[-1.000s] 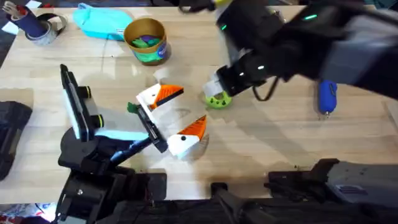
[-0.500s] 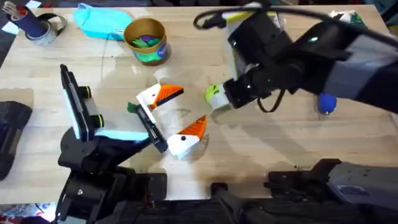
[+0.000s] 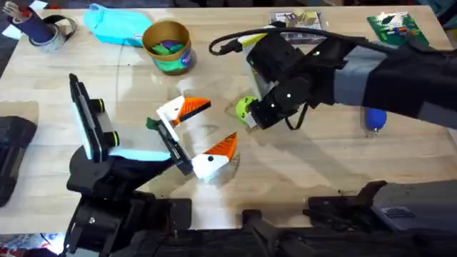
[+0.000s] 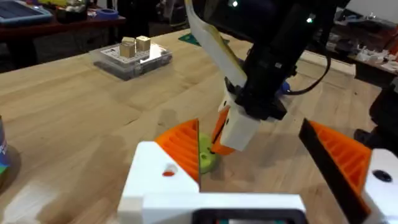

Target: Pick up the gripper from the table and insert it into the empty holder that is missing its gripper. Then pick up a screw, insert it into the mounting hole, and use the screwdriver to tighten it. Finally, clean up the table by picking up the vegetable and placing it into the bucket.

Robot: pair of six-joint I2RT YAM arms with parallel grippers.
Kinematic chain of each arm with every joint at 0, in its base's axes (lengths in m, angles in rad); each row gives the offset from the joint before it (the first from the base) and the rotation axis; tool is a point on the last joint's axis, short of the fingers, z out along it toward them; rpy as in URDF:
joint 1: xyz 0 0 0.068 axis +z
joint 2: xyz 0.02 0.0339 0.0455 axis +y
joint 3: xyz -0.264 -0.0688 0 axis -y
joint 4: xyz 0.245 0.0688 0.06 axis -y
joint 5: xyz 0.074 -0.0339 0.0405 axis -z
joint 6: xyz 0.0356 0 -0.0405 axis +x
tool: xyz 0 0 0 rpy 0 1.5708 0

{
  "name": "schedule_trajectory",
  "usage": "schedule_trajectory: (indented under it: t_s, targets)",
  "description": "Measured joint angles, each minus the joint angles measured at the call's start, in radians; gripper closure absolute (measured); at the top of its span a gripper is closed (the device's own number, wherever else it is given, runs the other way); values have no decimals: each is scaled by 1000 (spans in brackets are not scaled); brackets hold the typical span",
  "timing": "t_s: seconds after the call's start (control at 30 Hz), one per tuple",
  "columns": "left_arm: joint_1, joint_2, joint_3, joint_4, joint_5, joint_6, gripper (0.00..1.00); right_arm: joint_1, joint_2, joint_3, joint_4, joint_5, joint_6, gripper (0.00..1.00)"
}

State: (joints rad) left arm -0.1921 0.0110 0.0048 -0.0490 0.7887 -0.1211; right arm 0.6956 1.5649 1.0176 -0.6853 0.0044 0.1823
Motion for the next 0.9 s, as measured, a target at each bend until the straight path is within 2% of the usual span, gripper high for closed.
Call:
schedule_trajectory:
  t_s: [0.27,0.77,0.9]
  targets:
    - [0,0,0,0,0,0,13,10,8,0,21,-2,0,860]
    - [0,0,0,0,0,0,13,17,35,0,8,2,-16,835]
    - [0,0,0,0,0,0,13,17,35,0,8,5,-20,865]
